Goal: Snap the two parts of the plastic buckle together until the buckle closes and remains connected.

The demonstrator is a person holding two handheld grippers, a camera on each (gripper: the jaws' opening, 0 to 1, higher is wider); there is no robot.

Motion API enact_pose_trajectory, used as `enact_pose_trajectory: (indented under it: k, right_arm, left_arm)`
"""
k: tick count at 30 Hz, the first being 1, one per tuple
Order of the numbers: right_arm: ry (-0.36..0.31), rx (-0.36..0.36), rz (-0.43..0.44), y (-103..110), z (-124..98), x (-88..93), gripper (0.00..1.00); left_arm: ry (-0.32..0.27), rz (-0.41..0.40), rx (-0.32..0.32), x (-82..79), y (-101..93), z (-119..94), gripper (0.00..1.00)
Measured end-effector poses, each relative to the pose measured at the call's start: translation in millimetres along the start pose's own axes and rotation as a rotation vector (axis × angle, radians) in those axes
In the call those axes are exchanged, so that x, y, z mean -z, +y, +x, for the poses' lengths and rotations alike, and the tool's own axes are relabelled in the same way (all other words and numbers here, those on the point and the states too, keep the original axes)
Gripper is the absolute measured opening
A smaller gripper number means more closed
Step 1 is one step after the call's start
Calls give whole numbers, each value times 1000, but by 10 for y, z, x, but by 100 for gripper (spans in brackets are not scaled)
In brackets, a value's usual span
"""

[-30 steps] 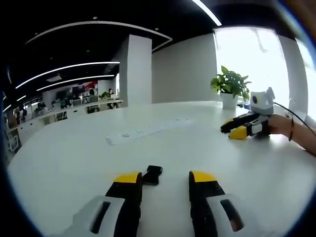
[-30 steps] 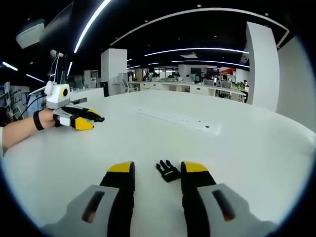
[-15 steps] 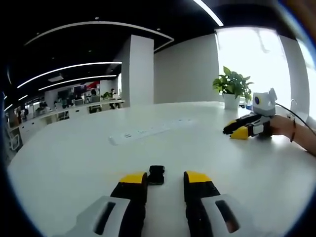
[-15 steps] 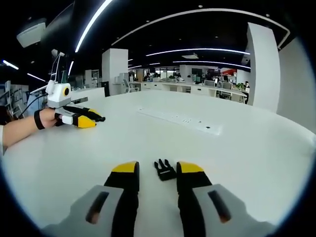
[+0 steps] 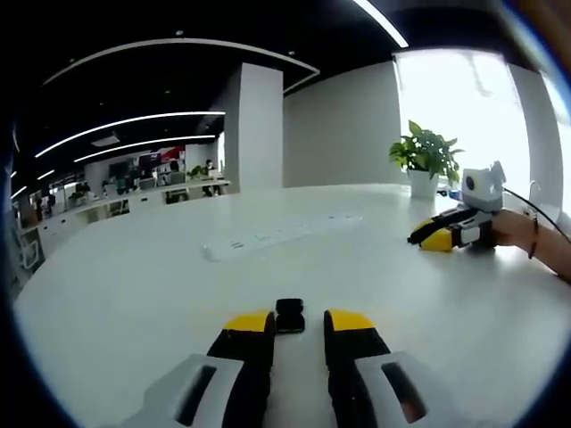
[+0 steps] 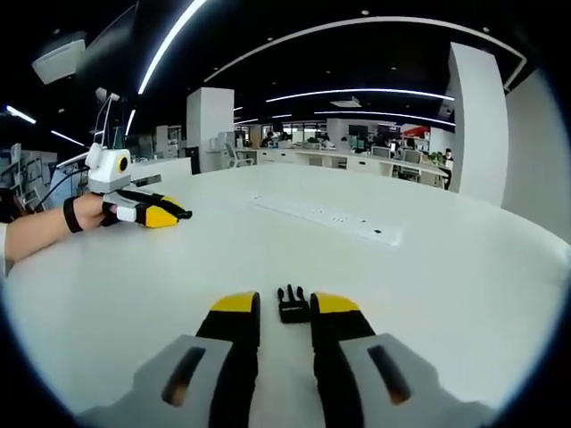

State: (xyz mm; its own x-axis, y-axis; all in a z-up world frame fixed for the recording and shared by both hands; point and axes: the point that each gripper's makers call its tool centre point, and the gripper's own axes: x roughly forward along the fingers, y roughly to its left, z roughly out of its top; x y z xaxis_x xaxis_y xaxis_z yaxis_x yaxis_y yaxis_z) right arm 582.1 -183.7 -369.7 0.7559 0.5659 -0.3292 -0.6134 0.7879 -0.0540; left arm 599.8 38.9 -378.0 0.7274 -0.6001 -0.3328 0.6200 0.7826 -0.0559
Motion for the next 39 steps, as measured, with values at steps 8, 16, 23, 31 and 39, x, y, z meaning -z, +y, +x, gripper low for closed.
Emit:
enact_pose_trajectory:
  k: [8,16,23,31,39]
  right_arm:
    - [-2,3,-2,-27,15,-2,19]
    - [-5,-3,-6,-25,21,-4,16]
    - [-7,-9,-11,-17,24,-5,13]
    - [-6,-11,-12,-7,23,-2,12]
    - [0,-6,-13,-29,26,-4,12]
  left_arm:
    - [-2,-5,-12,-4,22,5,18]
    - [-5,-7,-21,-7,34,10,16]
    - [-4,-6,-15,-8,28,17,12]
    - [-2,-7,-17,-5,26,9,12]
    - [3,4,-13,4,16,-14,12]
